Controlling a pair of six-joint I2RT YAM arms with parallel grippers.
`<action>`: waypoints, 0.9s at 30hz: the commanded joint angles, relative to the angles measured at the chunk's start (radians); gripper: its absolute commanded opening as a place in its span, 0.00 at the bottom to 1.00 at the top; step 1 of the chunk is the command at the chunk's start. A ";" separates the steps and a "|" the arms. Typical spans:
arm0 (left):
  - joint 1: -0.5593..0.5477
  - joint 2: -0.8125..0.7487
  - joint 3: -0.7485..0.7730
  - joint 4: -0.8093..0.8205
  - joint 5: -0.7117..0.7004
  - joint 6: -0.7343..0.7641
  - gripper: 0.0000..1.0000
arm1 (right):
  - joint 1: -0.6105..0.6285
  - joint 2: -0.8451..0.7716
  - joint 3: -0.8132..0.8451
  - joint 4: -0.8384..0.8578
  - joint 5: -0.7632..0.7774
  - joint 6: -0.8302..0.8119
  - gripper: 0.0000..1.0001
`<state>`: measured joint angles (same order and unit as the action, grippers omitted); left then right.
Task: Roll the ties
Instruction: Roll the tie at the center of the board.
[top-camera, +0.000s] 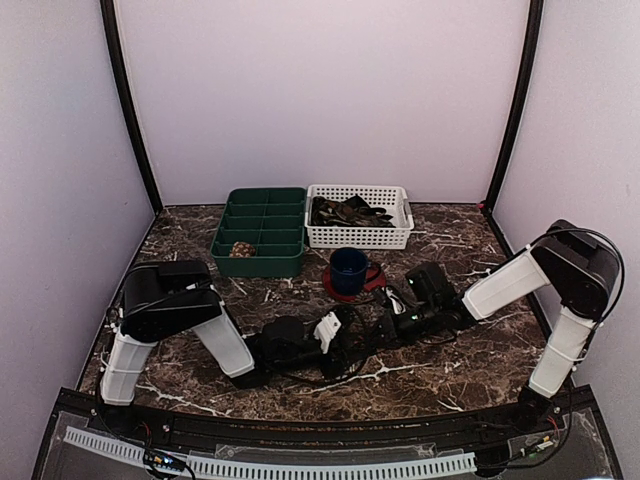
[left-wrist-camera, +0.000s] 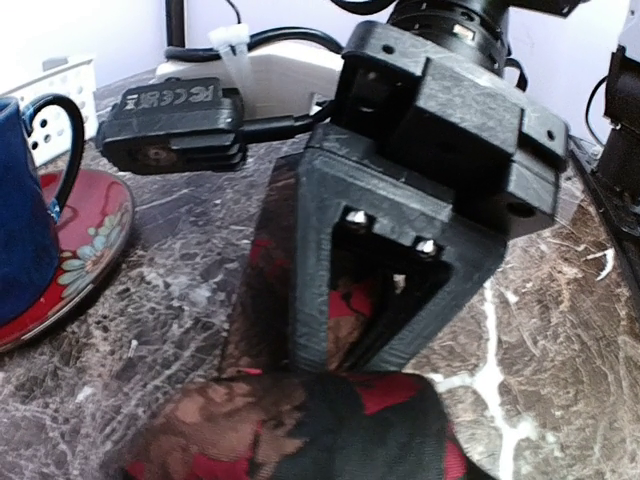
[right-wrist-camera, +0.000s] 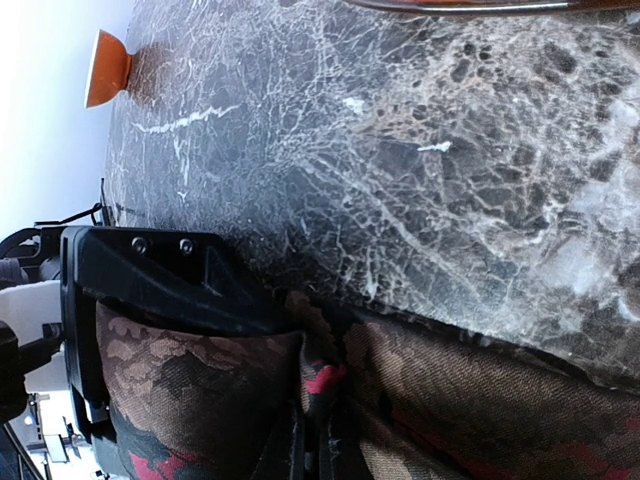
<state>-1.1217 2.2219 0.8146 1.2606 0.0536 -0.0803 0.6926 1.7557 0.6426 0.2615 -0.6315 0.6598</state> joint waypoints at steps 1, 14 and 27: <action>-0.007 -0.009 0.004 -0.109 0.024 0.082 0.44 | -0.002 0.023 -0.044 -0.139 0.120 -0.016 0.00; -0.007 -0.117 -0.100 -0.363 0.033 0.181 0.25 | -0.014 -0.153 0.008 -0.142 -0.044 0.013 0.50; -0.007 -0.119 -0.077 -0.456 0.065 0.206 0.26 | 0.082 -0.057 0.138 -0.185 -0.050 0.012 0.48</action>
<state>-1.1240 2.0846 0.7605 1.0245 0.0860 0.1001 0.7551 1.6554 0.7380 0.0990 -0.6846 0.6807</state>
